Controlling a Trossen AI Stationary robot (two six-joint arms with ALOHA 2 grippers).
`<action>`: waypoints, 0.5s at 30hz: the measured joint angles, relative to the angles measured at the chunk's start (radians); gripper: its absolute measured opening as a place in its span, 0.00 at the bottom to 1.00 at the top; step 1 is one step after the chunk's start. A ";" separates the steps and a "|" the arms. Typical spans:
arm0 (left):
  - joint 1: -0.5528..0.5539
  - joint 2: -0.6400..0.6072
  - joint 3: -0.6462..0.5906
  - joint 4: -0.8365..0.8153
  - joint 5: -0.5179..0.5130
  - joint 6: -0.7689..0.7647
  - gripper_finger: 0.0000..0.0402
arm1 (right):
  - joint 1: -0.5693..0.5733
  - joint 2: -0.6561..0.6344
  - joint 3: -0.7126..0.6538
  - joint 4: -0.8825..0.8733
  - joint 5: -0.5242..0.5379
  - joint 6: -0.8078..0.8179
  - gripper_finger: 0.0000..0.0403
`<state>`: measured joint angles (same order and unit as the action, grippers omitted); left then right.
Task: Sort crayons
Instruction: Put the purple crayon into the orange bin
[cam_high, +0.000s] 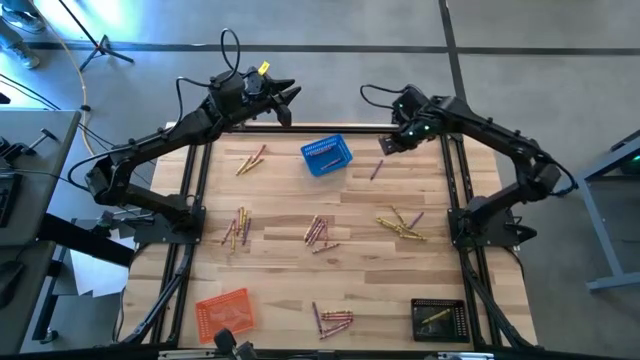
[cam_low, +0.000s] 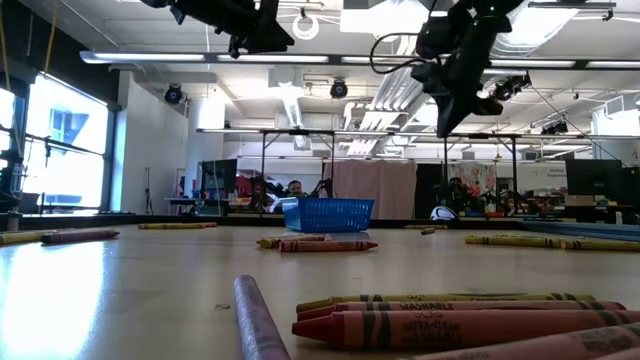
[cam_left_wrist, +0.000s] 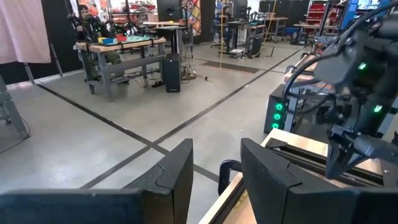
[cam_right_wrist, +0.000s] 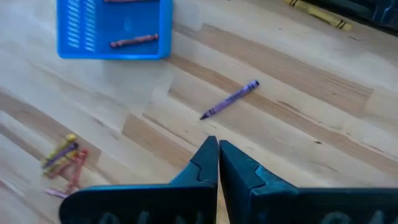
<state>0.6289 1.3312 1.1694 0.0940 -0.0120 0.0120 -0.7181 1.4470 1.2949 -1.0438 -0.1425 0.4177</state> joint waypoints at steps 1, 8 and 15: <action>0.000 0.000 0.000 0.000 0.000 0.000 0.30 | 0.000 0.010 0.000 0.001 -0.001 -0.018 0.00; 0.000 0.000 0.000 -0.001 0.000 -0.008 0.30 | -0.001 0.104 0.000 0.020 -0.043 -0.250 0.00; 0.000 0.000 0.000 -0.038 0.000 -0.008 0.30 | -0.001 0.215 0.000 0.039 -0.043 -0.423 0.05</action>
<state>0.6289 1.3312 1.1690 0.0563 -0.0120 0.0044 -0.7193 1.6620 1.2949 -1.0051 -0.1857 -0.0054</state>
